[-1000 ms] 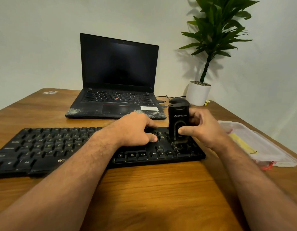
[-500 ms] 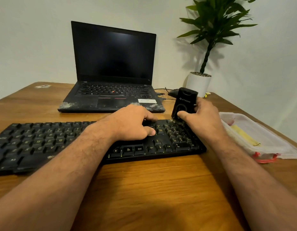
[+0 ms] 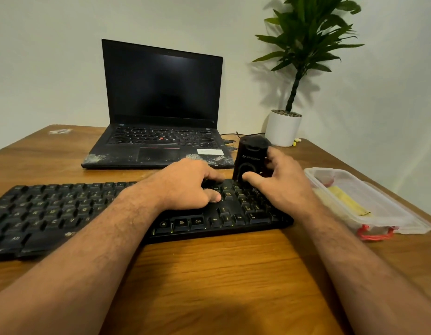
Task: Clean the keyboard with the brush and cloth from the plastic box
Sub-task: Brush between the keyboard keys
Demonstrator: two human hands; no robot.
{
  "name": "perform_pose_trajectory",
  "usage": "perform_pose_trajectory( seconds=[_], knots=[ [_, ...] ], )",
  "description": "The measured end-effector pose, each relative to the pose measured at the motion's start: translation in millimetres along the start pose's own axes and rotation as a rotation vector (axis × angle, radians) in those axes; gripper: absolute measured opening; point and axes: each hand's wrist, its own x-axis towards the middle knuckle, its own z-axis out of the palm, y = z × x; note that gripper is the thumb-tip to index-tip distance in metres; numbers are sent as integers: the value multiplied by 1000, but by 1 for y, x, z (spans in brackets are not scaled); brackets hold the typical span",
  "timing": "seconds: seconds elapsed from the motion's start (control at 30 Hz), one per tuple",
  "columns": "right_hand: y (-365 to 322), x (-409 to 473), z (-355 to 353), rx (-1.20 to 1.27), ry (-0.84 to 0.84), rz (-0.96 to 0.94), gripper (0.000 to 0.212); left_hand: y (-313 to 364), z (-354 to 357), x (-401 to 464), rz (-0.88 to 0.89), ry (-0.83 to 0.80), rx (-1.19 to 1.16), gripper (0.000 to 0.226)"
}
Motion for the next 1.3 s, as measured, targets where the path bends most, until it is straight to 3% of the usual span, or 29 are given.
perform_pose_trajectory(
  seconds=[0.2,0.37,0.57,0.7,0.9,1.07,1.23,1.3],
  knots=[
    [4,10,3,-73,207,100,52,1,0,-1,4,-4,-4,49],
    [-4,-6,1,77,-58,-6,51,1,1,0,-2,21,-1,63],
    [-4,-2,-12,-99,175,178,47,3,-1,0,-14,-2,-1,71],
    [-3,-14,-19,107,31,121,48,5,-2,-1,-20,-6,4,71],
    [-6,-54,-37,168,-128,117,57,6,-1,-5,-28,4,-2,69],
    [3,-72,-35,74,88,92,56,8,-2,-9,-36,2,-14,67],
    [10,-86,-26,28,107,45,48,8,-2,-10,-24,3,-13,64],
    [12,-87,-27,23,195,80,52,7,-1,-9,-23,0,-4,63]
  ],
)
